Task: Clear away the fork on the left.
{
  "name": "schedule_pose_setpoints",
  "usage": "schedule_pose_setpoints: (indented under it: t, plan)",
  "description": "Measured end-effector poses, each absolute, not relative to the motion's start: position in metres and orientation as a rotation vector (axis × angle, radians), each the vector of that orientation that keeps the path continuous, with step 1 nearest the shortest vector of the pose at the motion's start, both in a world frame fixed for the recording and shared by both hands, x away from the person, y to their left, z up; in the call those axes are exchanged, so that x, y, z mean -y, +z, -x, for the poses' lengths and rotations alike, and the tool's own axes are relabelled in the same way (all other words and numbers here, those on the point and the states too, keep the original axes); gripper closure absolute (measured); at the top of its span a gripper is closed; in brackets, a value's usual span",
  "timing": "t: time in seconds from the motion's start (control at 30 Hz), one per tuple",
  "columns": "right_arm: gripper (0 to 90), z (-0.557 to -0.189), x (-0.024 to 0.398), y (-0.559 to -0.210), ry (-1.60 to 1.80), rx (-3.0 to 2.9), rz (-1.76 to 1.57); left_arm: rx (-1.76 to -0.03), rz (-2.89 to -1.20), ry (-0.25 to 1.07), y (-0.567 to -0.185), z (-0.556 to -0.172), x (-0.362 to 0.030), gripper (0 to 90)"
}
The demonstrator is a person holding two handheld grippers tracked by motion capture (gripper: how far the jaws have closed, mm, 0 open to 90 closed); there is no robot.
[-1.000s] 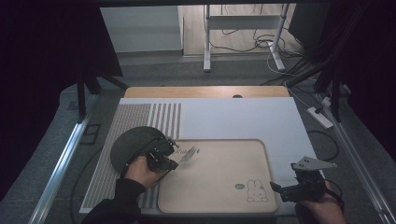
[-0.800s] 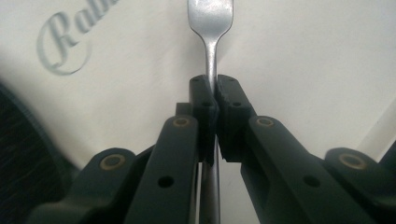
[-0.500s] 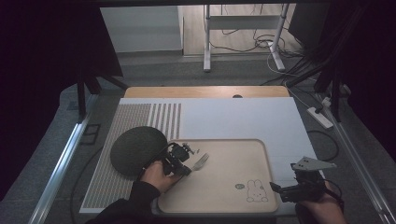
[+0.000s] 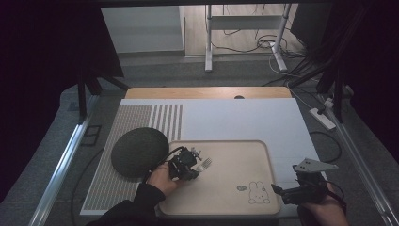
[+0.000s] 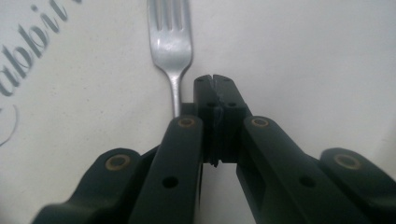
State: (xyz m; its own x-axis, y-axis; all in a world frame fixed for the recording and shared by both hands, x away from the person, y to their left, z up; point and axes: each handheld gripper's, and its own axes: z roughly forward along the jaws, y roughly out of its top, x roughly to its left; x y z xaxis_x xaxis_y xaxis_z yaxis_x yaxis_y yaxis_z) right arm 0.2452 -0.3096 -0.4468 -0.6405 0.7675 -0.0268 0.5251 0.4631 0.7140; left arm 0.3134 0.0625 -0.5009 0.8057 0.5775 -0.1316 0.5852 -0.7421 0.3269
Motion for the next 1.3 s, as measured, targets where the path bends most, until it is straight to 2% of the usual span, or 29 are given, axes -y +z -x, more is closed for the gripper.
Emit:
schedule_pose_setpoints:
  t: [0.07,0.17,0.33,0.5,0.73,0.93,1.3]
  plan:
    - [0.0,-0.245,0.31,-0.447,0.98,-2.372,-1.092,-0.899,-2.62,-0.044,-0.502,-0.317,-0.065,89.2]
    - [0.0,-0.245,0.31,-0.447,0.976,-2.374,-1.093,-0.944,-2.638,0.03,-0.501,-0.321,-0.069,89.2]
    - [0.0,-0.245,0.31,-0.447,0.976,-2.374,-1.09,-1.063,-2.616,0.078,-0.502,-0.331,-0.091,89.2]
    - [0.0,-0.245,0.31,-0.447,0.977,-2.376,-1.092,-1.152,-2.572,0.07,-0.503,-0.339,-0.116,89.2]
    - [0.0,-0.245,0.309,-0.447,0.975,-2.376,-1.092,-1.165,-2.546,0.05,-0.504,-0.341,-0.127,88.8]
    - [0.0,-0.245,0.31,-0.447,0.977,-2.376,-1.091,-1.132,-2.532,0.041,-0.504,-0.339,-0.128,76.1]
    - [0.0,-0.245,0.31,-0.447,0.978,-2.377,-1.093,-1.114,-2.463,0.053,-0.494,-0.335,-0.132,58.2]
